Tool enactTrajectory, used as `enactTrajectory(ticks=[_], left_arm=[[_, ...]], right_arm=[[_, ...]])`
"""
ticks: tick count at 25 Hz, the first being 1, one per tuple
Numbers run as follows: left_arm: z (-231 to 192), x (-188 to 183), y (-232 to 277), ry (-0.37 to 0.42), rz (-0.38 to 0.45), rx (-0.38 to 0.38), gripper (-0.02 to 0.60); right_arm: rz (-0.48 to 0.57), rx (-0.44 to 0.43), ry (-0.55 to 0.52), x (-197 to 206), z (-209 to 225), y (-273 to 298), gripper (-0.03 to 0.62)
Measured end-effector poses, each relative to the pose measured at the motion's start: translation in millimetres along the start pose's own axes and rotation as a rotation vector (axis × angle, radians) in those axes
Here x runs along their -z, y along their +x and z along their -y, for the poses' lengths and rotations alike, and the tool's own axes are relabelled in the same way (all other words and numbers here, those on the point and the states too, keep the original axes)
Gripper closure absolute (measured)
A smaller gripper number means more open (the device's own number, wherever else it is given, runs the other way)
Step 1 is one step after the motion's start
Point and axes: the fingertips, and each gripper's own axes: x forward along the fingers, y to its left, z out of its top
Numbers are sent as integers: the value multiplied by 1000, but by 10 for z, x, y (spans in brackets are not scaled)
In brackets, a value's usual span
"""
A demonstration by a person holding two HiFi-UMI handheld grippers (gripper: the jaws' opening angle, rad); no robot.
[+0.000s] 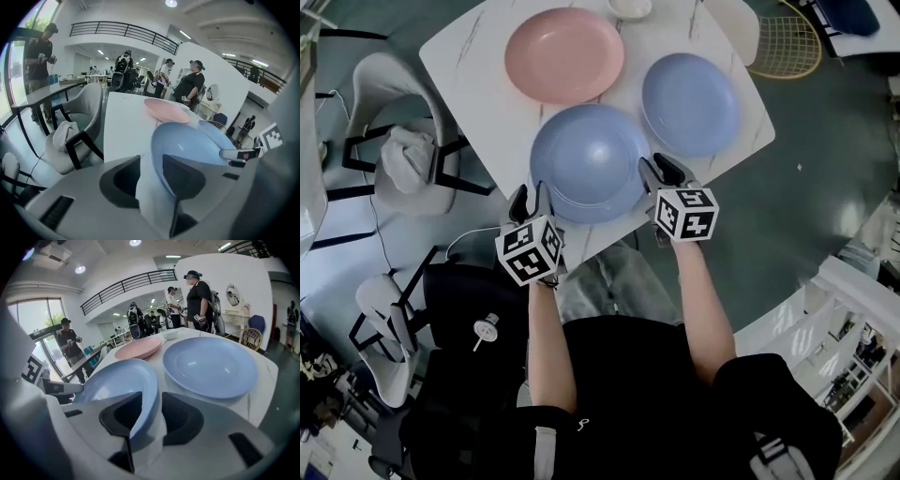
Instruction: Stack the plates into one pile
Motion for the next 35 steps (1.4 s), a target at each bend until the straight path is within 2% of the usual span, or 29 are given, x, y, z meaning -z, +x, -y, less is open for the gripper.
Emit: enactTrajectory(ticks=[4,8,13,15,19,26,35], left_arm=[[-19,64,85,4,-29,17,422],[48,113,126,-3,-45,46,487],[67,113,166,15,-60,46,504],[68,105,177,11,-61,46,506],[59,92,154,-5,-66,37,515],[79,-85,7,-13,-4,38,526],[271,-451,-111,36,57,77,529]], right_arm=[[-24,-10,30,78,-15,108,453],[-34,-28,62,122,-34,150,456],[-24,-6,88,133,-16,175,487],[-21,17,103,131,24,174,540],[-3,22,139,102,13,129,551],[73,13,182,-7,-62,-19,559],[150,40,208,-265,-41,-262,557]])
